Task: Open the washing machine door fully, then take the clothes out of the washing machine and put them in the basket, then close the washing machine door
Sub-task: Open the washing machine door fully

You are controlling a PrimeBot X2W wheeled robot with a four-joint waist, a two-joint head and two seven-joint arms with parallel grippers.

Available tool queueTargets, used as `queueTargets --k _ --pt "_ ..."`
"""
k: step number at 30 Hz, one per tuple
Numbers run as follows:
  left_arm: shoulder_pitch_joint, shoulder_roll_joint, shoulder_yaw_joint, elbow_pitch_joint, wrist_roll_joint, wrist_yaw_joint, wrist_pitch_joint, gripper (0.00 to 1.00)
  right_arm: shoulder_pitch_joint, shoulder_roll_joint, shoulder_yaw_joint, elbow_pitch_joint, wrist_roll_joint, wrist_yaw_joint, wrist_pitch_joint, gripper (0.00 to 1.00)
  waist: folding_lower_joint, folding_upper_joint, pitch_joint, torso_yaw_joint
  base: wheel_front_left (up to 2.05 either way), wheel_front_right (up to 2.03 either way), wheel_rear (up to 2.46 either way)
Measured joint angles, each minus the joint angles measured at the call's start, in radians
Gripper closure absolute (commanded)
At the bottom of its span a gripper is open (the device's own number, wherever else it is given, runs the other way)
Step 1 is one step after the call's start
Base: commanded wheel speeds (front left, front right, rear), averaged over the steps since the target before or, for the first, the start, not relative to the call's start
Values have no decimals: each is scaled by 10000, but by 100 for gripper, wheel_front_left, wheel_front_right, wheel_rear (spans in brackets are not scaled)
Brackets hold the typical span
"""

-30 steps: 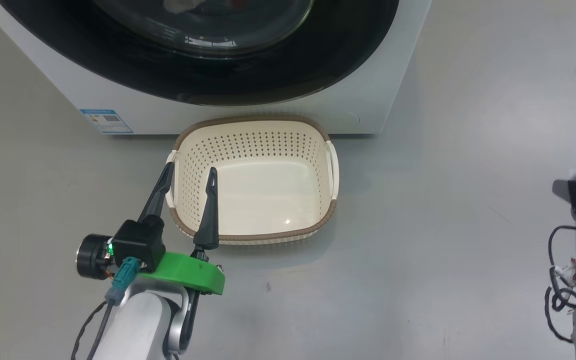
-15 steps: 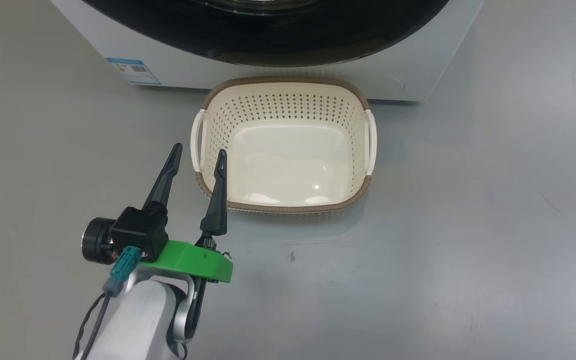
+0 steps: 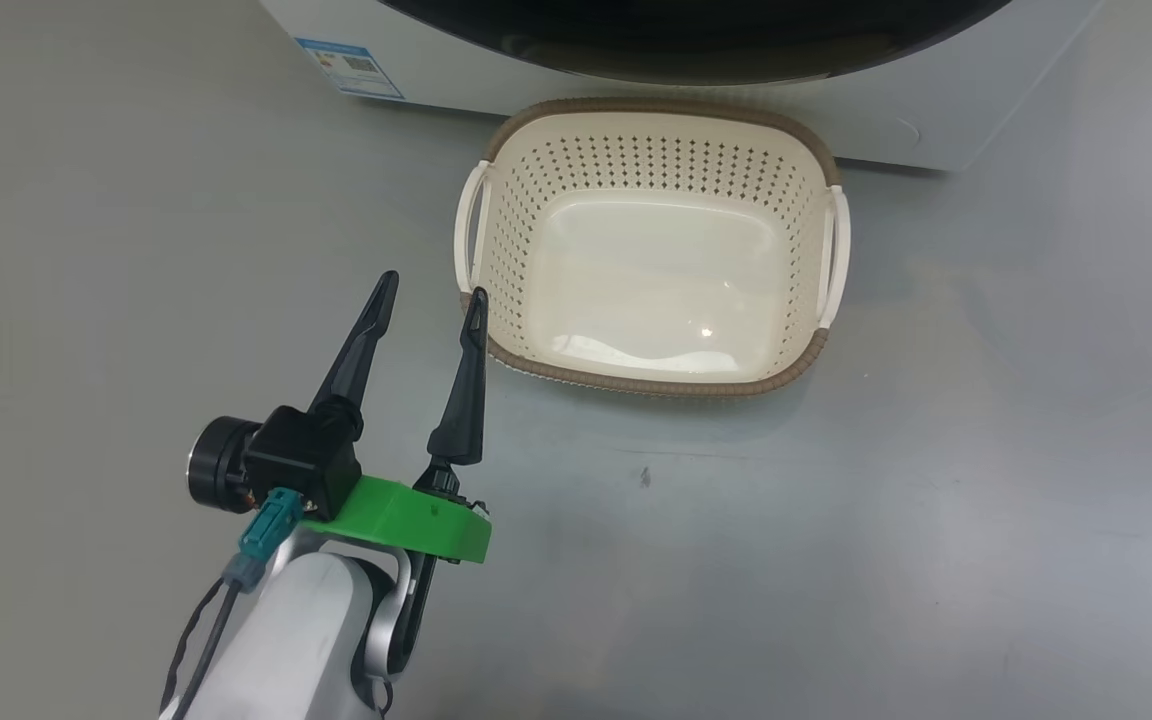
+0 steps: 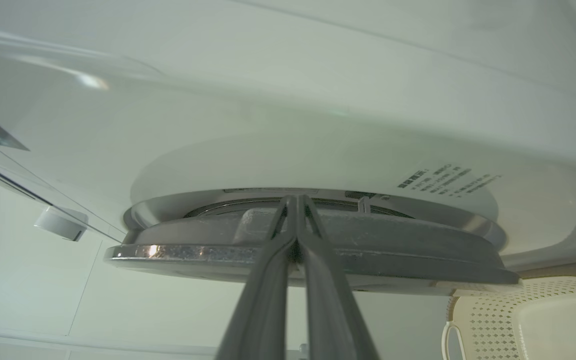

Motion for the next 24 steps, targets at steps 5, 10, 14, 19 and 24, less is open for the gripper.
queueTargets --k 5,10,14,19,24 --pt "-34 -4 -25 -98 -17 0 0 0 -643 -115 376 -12 -132 -305 393 100 0 0 230 322 0 0 0" --pt "-38 -19 -59 -163 -29 0 0 0 -1039 -339 587 19 -334 -408 619 100 0 0 418 600 0 0 0" --pt "-41 -38 -59 -207 -42 0 -2 0 -1337 -370 744 171 -387 -499 846 100 0 0 538 773 0 0 0" --pt "-53 -48 0 -238 -107 0 -2 0 -1663 -374 819 405 -387 -579 976 100 0 0 648 883 0 0 0" --pt "-84 -54 17 -245 -107 0 -2 0 -1849 -431 848 573 -314 -642 1231 100 0 0 700 923 0 0 0"
